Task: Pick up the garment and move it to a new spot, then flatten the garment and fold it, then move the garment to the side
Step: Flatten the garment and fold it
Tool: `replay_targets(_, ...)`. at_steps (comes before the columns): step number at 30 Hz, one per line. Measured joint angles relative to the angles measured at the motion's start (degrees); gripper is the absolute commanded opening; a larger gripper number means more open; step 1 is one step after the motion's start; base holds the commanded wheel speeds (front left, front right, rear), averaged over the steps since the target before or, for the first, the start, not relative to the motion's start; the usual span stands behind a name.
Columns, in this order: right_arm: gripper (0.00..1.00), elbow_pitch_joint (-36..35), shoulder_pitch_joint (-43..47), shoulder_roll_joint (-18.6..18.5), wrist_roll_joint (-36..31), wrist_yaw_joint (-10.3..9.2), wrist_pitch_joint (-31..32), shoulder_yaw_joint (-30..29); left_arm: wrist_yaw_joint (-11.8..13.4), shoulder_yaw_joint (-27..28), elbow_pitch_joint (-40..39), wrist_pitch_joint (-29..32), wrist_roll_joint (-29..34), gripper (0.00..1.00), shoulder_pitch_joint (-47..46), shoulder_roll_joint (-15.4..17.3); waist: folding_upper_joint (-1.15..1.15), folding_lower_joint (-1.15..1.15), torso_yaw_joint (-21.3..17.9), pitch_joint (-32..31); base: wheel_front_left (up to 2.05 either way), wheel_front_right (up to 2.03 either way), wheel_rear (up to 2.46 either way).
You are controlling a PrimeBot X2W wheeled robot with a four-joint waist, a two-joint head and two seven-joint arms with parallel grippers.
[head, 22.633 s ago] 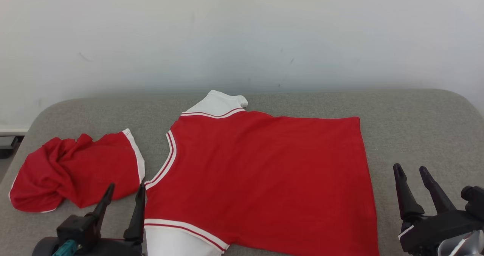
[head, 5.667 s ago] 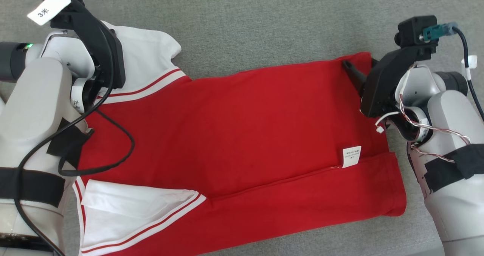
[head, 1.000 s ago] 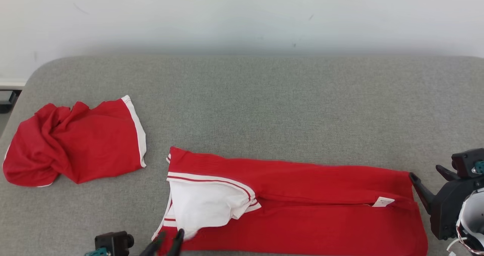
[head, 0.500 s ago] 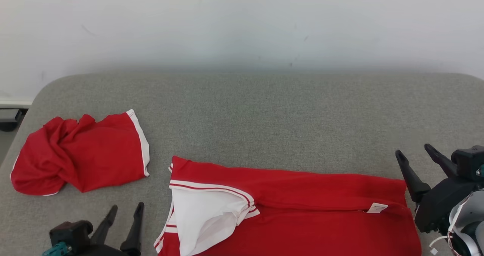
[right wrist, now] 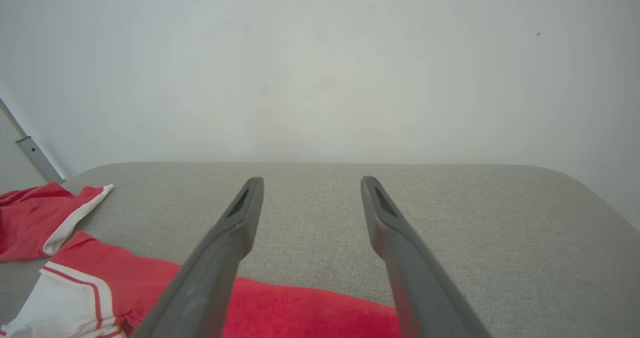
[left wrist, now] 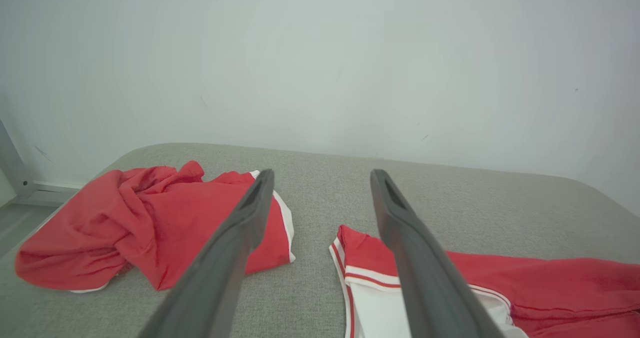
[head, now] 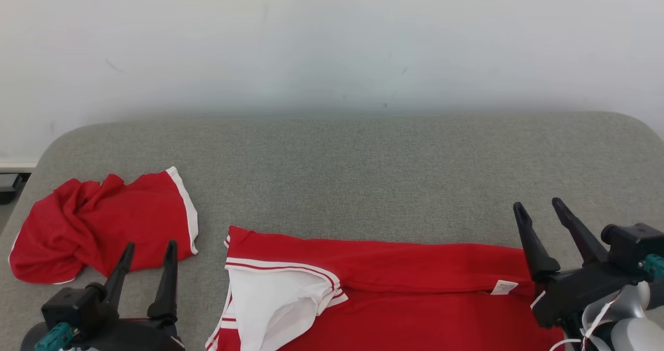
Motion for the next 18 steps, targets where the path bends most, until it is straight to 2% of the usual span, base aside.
replay_targets(9,1.00,3.28,0.64,2.16,-0.07,0.16,-3.82,0.58,0.08,0.03,0.18,0.31,0.07,1.00,0.34,0.99,0.00,0.00,-0.48,-0.11,0.00,0.00,0.00)
replay_targets(18,1.00,6.92,0.57,4.32,0.01,-0.09,-6.30,1.33,0.81,2.24,1.89,1.05,-0.60,1.00,0.74,0.11,0.00,0.00,-0.68,-0.35,0.00,0.00,0.00)
